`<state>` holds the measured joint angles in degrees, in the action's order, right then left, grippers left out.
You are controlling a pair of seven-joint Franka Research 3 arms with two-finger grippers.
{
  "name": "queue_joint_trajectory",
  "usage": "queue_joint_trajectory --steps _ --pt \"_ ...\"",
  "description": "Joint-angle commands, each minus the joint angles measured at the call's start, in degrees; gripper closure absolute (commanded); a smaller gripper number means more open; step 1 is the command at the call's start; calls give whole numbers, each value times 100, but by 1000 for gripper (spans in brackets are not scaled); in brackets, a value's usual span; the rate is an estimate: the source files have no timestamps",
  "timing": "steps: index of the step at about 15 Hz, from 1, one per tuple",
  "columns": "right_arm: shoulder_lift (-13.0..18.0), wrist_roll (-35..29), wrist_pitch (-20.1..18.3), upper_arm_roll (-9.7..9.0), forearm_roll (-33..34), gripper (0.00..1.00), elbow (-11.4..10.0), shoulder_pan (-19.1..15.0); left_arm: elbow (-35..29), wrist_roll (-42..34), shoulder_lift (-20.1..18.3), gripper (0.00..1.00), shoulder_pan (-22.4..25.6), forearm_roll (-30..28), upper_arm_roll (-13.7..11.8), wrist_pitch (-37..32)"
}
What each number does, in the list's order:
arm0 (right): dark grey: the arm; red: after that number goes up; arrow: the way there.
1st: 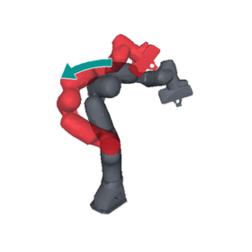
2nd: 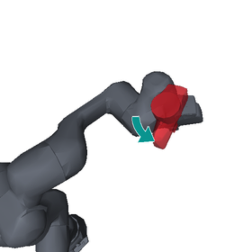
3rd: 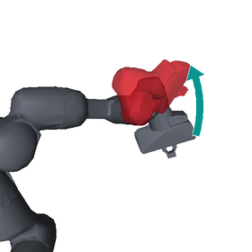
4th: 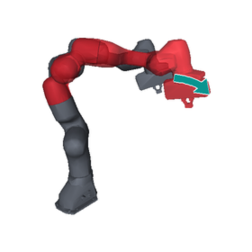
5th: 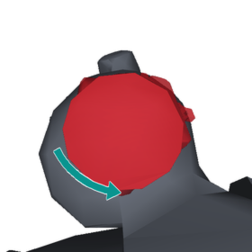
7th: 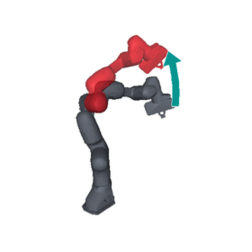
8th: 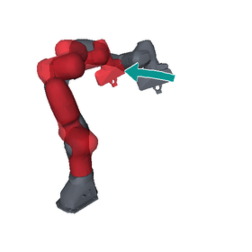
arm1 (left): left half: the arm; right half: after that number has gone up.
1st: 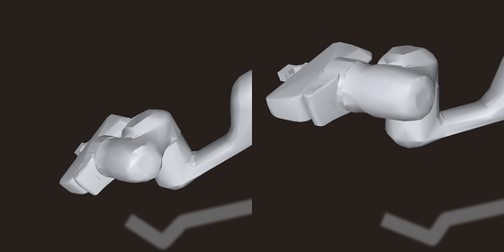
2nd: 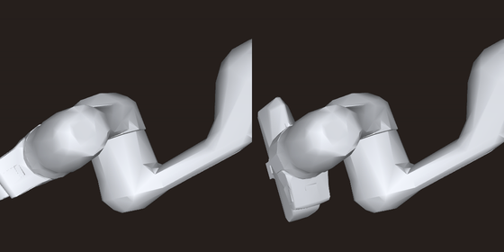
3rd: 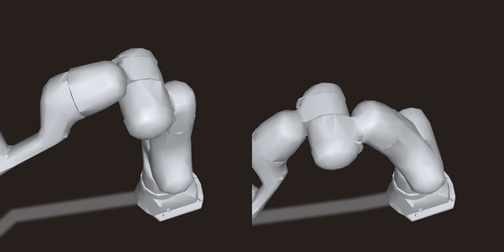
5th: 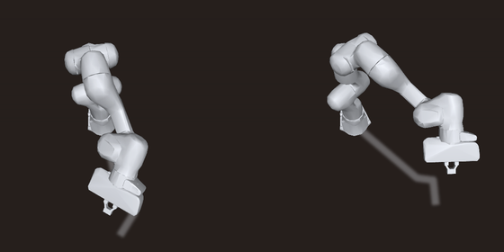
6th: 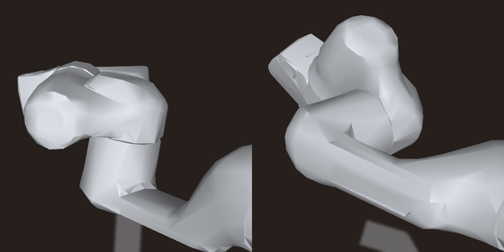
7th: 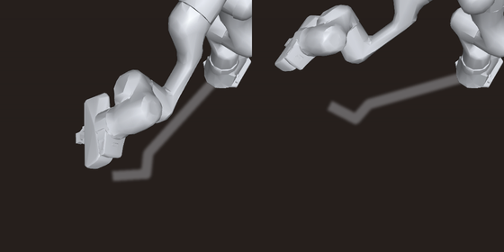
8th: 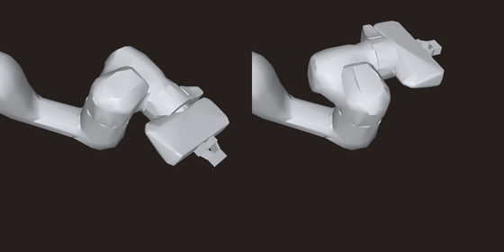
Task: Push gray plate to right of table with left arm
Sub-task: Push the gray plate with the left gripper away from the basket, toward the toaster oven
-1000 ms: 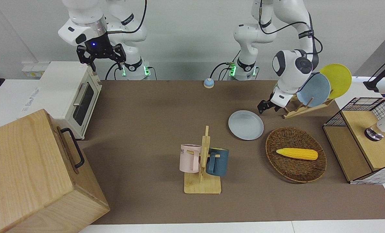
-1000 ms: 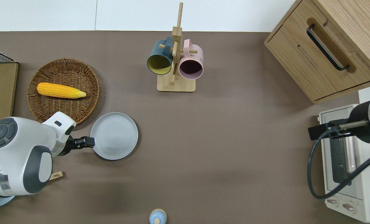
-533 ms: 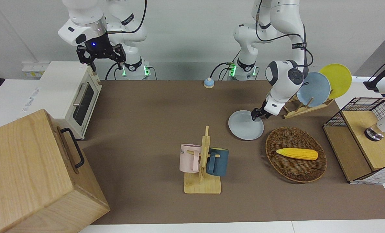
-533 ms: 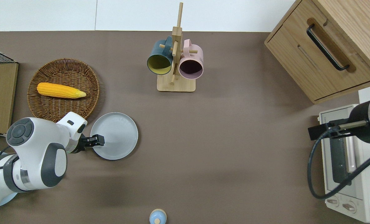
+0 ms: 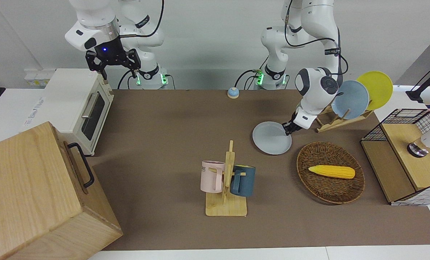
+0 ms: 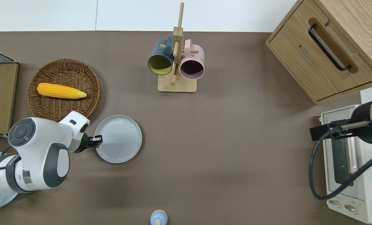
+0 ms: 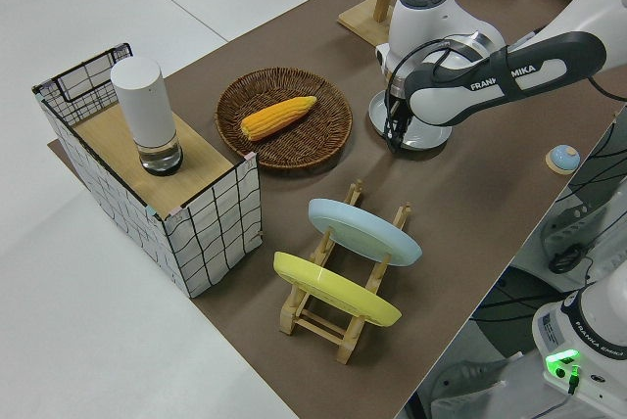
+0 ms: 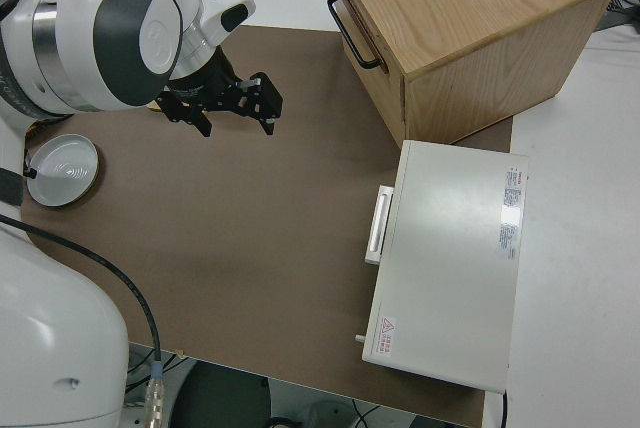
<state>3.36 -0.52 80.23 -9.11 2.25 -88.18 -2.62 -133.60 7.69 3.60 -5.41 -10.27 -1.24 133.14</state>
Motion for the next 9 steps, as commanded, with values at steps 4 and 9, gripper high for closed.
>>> queue_joint_trajectory --steps 4,9 --pt "60 43 -68 -30 -5 5 -23 -46 -52 109 45 1000 -285 -203 247 98" --pt "60 43 -68 -30 -5 5 -23 -46 -17 1083 45 1000 -583 -353 774 116"
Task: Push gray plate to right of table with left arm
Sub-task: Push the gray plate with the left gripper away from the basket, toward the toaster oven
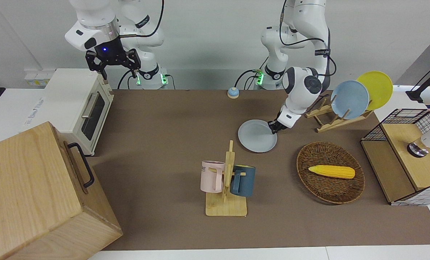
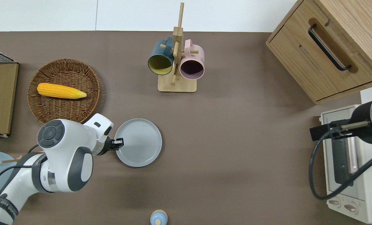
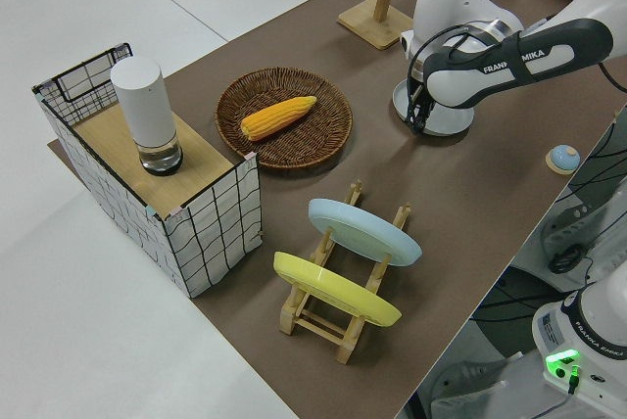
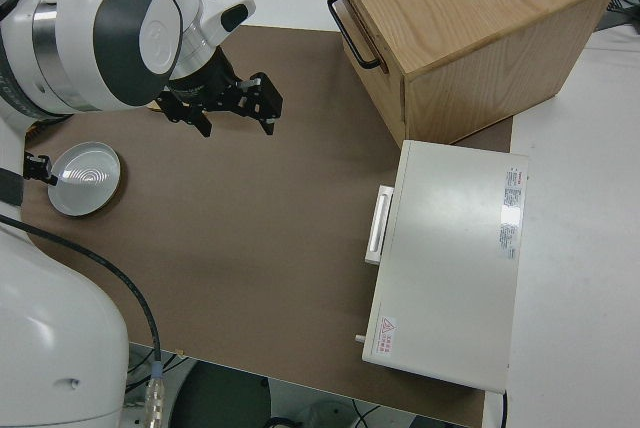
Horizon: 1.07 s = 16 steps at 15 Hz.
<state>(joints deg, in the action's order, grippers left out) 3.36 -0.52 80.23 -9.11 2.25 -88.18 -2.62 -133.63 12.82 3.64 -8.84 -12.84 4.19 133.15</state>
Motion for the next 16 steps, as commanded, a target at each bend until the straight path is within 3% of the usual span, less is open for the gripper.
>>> queue_joint_trajectory --steps 1,4,7,10,16 --pt "60 43 -68 -30 3 5 -23 -46 4 773 41 1000 -320 -96 336 115" --pt "60 43 -68 -30 -5 5 -23 -46 13 1248 67 1000 -539 -183 617 299" --pt "60 43 -68 -30 -5 5 -23 -46 109 1844 338 1000 -960 -403 846 903" --pt "60 43 -68 -30 3 5 -23 -46 469 2426 725 1000 -1400 -413 864 1169" --pt "60 43 -68 -30 3 5 -23 -46 715 2787 814 1000 -1831 -421 882 1205"
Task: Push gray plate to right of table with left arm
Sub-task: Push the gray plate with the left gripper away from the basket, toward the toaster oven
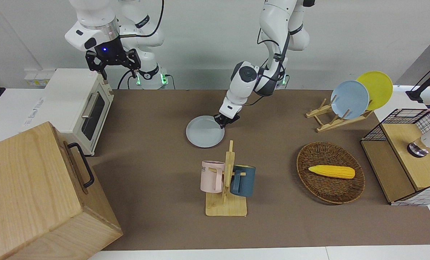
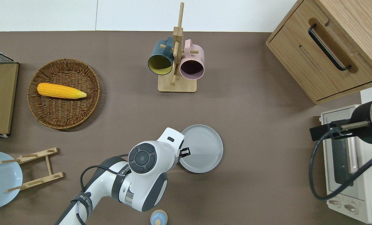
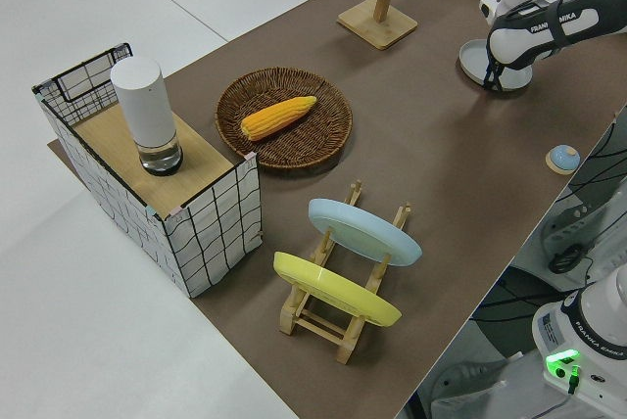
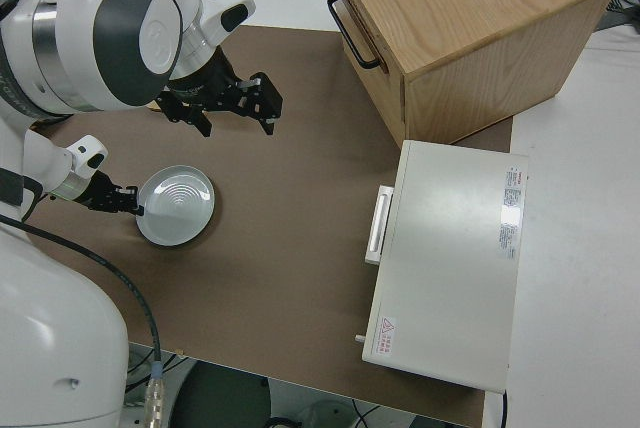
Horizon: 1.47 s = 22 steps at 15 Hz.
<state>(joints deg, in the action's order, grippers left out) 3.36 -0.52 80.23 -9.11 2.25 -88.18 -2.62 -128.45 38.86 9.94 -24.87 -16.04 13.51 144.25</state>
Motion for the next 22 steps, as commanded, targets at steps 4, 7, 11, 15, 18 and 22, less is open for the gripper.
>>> queue_joint_trajectory --steps 4,7,11,15,18,22 --pt "60 43 -68 -30 -5 5 -23 -46 434 428 360 1000 -527 -92 -50 138" --pt "60 43 -68 -30 -5 5 -23 -46 592 517 483 1000 -659 -92 -42 270" --pt "60 43 -68 -30 -5 5 -23 -46 610 596 544 866 -703 -92 20 279" --pt "60 43 -68 -30 3 5 -23 -46 602 579 545 9 -703 -39 20 279" --pt "60 43 -68 -30 -5 5 -23 -46 584 544 492 5 -686 4 -15 200" --pt "60 43 -68 -30 -5 5 -23 -46 584 500 246 5 -440 601 -77 -169"
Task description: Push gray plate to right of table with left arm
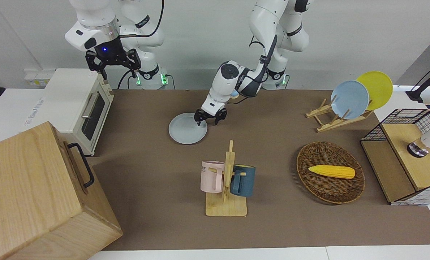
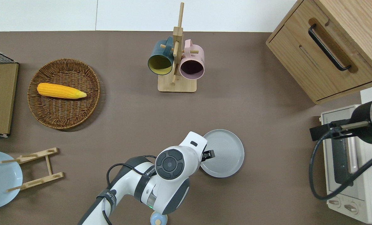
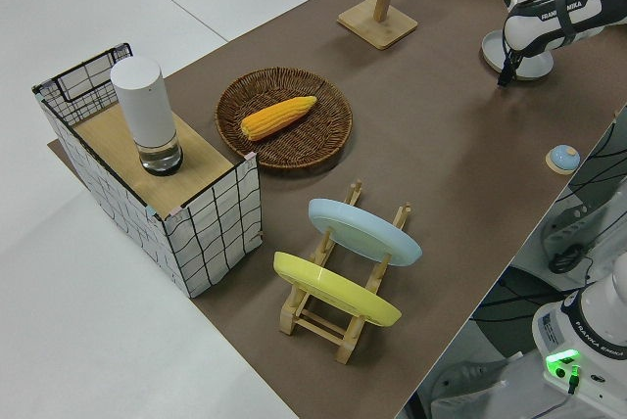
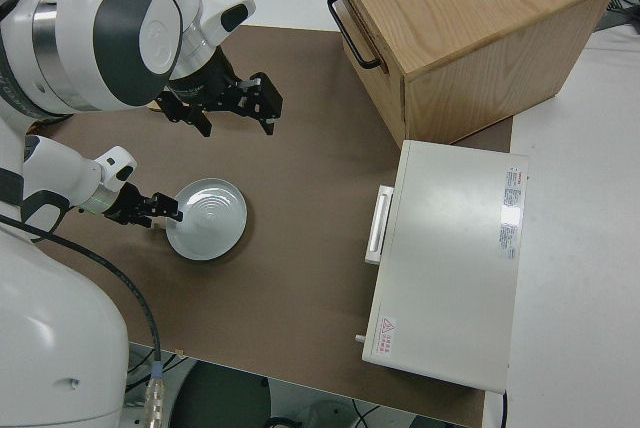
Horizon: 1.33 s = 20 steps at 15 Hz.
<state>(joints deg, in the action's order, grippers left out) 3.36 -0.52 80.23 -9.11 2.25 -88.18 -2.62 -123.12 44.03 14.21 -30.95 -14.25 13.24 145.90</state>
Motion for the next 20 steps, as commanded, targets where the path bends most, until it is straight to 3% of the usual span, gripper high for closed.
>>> queue_joint_trajectory --steps 1,4,11,20 --pt "60 43 -68 -30 -5 5 -23 -46 51 -26 -225 5 246 606 -50 -421" --pt "60 43 -68 -30 -5 5 -23 -46 51 -498 -479 5 790 1056 -50 -956" --pt "60 43 -68 -30 -5 5 -23 -46 129 -2326 -1384 5 2293 1039 -58 -1985" --pt "60 43 -68 -30 3 5 -23 -46 1552 -3541 -1842 5 3507 1065 -129 -4365"
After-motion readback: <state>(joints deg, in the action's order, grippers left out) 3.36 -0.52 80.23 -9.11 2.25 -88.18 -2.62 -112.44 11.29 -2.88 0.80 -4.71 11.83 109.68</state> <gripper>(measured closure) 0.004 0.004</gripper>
